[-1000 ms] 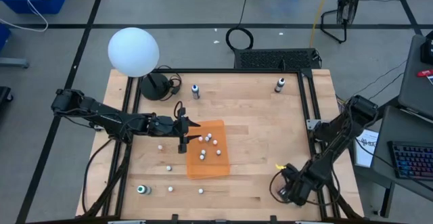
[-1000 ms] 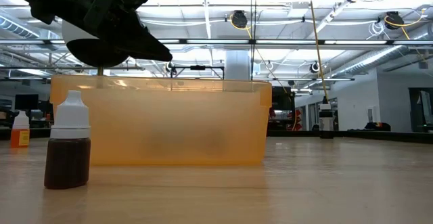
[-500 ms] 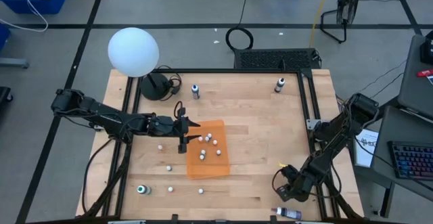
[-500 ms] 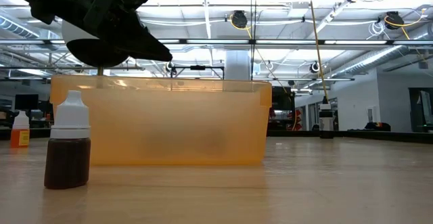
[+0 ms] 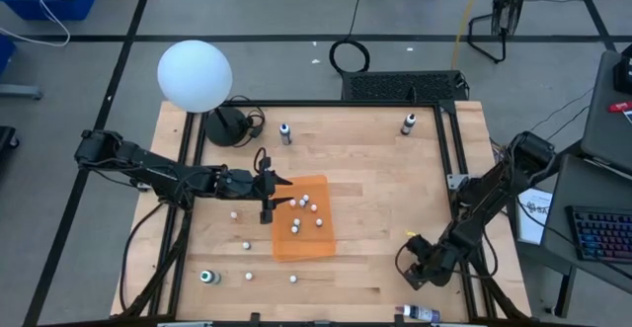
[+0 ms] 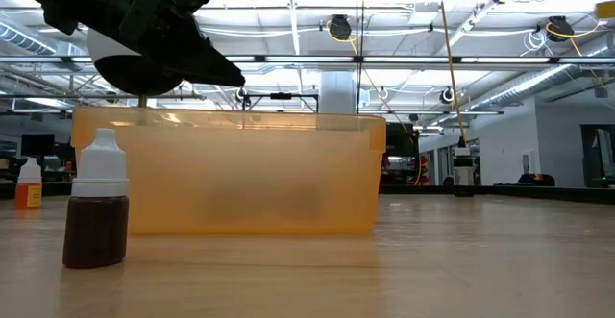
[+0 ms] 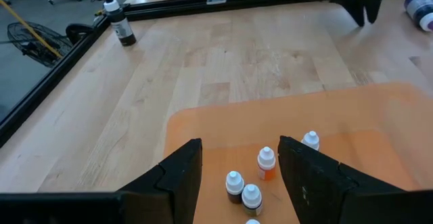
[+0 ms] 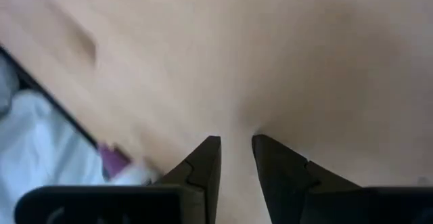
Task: Pick & Place food coloring
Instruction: Put the large black food coloring bottle into the orange bin
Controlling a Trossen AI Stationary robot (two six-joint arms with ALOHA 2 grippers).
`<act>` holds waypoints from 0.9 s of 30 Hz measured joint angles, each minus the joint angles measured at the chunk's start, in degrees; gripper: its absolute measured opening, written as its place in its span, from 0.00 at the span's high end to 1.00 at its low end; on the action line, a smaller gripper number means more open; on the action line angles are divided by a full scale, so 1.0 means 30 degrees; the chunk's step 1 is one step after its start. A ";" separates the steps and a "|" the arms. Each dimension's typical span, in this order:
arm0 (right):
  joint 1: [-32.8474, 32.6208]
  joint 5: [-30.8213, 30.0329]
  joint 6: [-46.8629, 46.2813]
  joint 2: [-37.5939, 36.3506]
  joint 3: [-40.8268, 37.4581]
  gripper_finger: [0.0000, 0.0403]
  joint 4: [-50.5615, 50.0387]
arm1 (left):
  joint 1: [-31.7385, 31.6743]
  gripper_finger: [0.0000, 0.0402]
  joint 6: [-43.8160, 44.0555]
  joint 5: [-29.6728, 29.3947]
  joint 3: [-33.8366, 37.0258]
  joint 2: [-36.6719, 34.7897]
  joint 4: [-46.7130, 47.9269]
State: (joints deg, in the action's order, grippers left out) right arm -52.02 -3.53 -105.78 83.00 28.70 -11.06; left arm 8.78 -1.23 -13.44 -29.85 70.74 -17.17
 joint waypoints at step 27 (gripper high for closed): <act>-0.0260 0.3971 0.1472 0.8607 2.1730 1.00 -1.3912 | 0.0000 0.51 0.0000 0.0003 0.0000 0.0000 -0.0372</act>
State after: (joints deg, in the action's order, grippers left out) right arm -52.80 8.38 -101.36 108.83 93.89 -52.80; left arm 8.78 -1.23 -13.43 -29.85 70.74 -18.28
